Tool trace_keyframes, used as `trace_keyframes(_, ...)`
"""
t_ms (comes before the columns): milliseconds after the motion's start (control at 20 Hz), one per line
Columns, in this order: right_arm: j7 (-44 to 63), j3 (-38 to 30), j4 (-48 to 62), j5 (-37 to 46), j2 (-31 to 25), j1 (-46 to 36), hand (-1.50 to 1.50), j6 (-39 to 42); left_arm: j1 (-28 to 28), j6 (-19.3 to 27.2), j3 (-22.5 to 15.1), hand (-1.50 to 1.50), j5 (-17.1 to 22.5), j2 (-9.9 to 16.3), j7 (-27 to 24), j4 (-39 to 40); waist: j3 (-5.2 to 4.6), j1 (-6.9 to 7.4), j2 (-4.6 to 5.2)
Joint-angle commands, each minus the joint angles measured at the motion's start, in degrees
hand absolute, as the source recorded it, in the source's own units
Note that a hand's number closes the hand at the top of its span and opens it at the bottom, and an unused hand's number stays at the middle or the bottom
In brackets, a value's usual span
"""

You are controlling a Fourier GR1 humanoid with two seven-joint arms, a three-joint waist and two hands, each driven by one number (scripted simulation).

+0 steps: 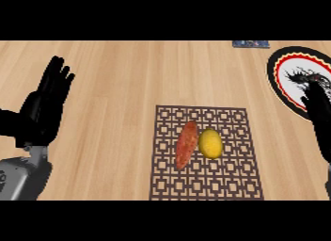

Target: Pick the sweet potato from the placemat and place it in the plate

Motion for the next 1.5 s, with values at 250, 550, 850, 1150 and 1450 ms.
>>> trace_keyframes(250,3.8,-3.0,-8.9,0.1,1.0,-13.6,1.50,-7.0,13.0,-2.0,-6.8,0.00,-1.7,-3.3,3.0,12.7,1.93,0.02,-2.33)
trace_keyframes(550,2.0,2.0,-11.0,20.4,8.3,0.6,-1.50,-30.2,14.4,-4.6,-6.9,0.00,0.4,-4.2,1.5,11.4,2.05,-1.10,-2.69)
trace_keyframes(850,5.7,6.0,-22.2,23.1,7.5,6.7,-1.50,-25.2,16.4,-6.1,-7.7,0.00,-1.2,-5.2,4.1,7.9,2.09,-0.51,-2.57)
trace_keyframes(1150,22.7,11.1,-24.9,28.7,-4.1,5.6,-1.50,-12.8,14.2,-5.0,-6.9,0.00,-1.3,-6.0,4.3,8.9,1.95,-0.46,-2.60)
trace_keyframes(1450,41.5,19.0,-31.1,32.2,-6.9,-0.4,-1.50,-2.2,16.0,-5.6,-7.9,0.00,-2.5,-6.6,2.8,10.6,1.92,0.23,-2.53)
